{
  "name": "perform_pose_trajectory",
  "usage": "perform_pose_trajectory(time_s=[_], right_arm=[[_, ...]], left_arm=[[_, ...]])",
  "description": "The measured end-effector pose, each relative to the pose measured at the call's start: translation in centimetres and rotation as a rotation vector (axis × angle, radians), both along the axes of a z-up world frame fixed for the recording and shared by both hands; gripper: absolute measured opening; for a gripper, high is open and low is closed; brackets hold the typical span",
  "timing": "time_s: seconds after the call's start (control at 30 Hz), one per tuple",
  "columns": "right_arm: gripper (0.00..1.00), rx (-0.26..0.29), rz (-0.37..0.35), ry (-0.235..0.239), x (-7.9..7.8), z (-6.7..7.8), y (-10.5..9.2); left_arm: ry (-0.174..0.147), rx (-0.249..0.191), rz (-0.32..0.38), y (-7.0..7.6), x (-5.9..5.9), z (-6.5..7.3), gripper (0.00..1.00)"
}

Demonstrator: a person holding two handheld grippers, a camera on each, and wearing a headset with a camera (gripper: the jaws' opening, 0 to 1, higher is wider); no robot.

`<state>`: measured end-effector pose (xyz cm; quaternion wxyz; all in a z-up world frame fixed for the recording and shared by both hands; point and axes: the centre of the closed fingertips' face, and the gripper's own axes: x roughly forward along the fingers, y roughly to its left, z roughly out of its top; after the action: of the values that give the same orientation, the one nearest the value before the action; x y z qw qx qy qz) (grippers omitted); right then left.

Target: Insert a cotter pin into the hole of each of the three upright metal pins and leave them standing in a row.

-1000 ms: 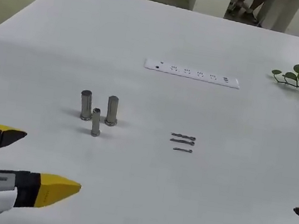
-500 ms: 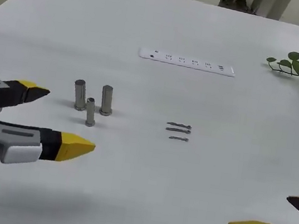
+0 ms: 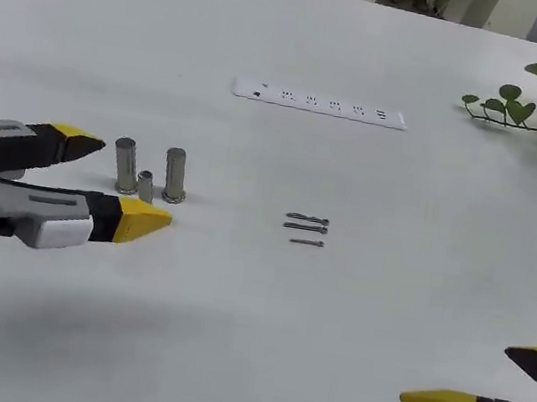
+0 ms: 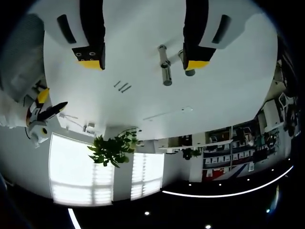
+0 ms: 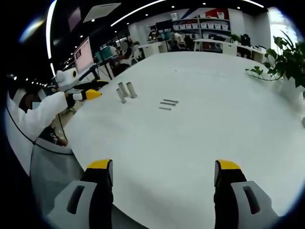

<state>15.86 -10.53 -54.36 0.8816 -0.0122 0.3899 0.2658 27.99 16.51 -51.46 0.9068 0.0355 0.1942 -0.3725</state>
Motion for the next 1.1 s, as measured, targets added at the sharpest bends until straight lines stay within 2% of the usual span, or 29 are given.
perform_pose_trajectory(time_s=[0.1, 0.37, 0.7, 0.9, 1.07, 1.1], right_arm=[[0.86, -0.001, 0.0, 0.001, 0.0, 0.0, 0.0], [0.86, -0.005, 0.0, 0.003, 0.0, 0.0, 0.0], [0.86, -0.013, 0.0, 0.007, 0.1, 0.0, 0.0], [0.86, -0.019, 0.003, 0.007, 0.1, 0.1, -0.1], [0.85, -0.019, -0.001, 0.006, 0.1, 0.2, -0.1], [0.85, -0.018, -0.002, 0.007, 0.1, 0.2, -0.1]], left_arm=[[0.006, -0.002, 0.005, -0.1, 0.7, -0.5, 0.62], [0.011, 0.012, 0.002, -0.4, 2.0, -1.9, 0.51], [0.042, 0.012, 0.008, -0.5, 2.9, -3.4, 0.36], [0.051, 0.011, 0.017, -0.4, 3.4, -4.0, 0.3], [0.062, 0.016, 0.017, -0.4, 3.6, -4.5, 0.21], [0.055, 0.024, 0.018, -0.3, 3.6, -4.5, 0.19]])
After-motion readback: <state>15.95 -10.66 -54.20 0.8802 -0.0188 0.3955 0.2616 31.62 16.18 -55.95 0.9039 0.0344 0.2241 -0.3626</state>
